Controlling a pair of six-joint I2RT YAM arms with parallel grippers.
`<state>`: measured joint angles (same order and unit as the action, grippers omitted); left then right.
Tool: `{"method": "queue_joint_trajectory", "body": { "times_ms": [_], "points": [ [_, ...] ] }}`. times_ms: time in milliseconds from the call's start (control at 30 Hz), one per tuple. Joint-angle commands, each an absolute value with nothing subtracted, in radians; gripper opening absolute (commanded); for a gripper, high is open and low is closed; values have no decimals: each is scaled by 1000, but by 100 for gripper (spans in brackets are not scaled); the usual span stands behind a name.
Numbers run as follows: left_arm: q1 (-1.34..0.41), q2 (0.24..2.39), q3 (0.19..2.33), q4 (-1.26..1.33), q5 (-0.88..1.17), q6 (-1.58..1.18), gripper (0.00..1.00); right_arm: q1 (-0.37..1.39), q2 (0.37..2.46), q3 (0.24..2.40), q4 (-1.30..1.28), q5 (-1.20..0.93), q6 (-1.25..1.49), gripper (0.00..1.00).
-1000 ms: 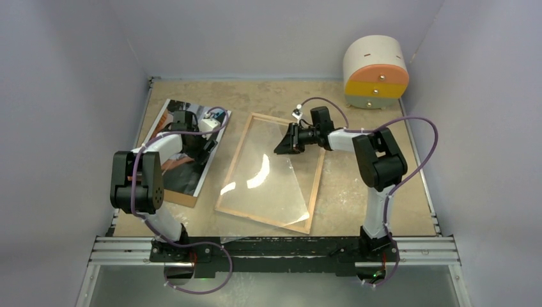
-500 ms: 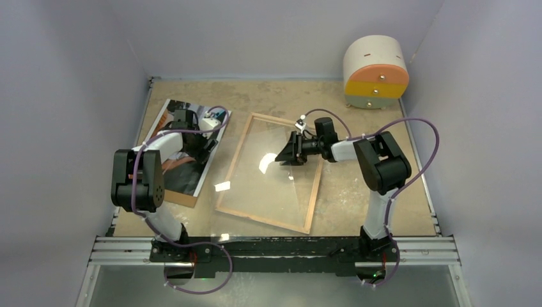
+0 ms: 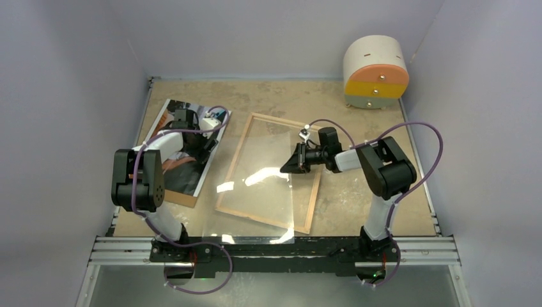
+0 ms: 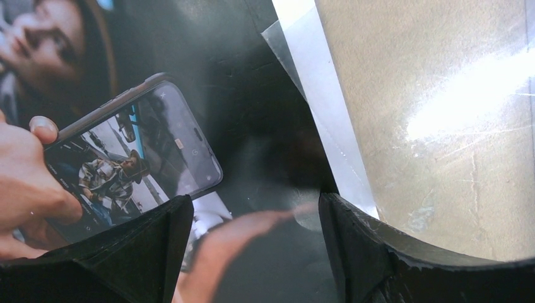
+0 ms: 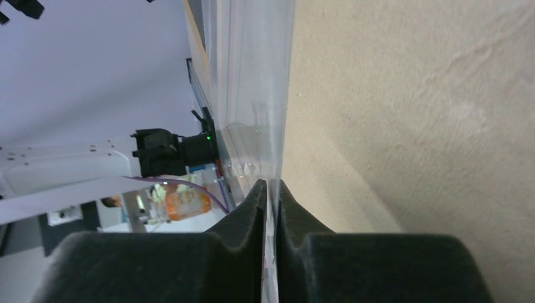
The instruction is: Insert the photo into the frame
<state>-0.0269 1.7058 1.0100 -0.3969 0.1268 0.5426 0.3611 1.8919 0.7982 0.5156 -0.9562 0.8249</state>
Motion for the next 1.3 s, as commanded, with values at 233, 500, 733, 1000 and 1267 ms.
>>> {"method": "queue_joint_trajectory", "body": {
  "times_ms": [233,500,733,1000,1267],
  "points": [
    [-35,1708,1106,-566,247,575,92,333,1684,746,532,-840,928,0],
    [-35,1742,1201,-608,329,540,96,234,1561,726,388,-781,878,0],
    [-38,1785,1237,-619,378,519,97,160,1547,710,335,-810,851,0],
    [-82,1798,1244,-606,402,499,96,144,1572,704,376,-830,874,0],
    [-125,1809,1247,-599,395,484,96,131,1595,704,351,-826,865,0]
  ]
}}
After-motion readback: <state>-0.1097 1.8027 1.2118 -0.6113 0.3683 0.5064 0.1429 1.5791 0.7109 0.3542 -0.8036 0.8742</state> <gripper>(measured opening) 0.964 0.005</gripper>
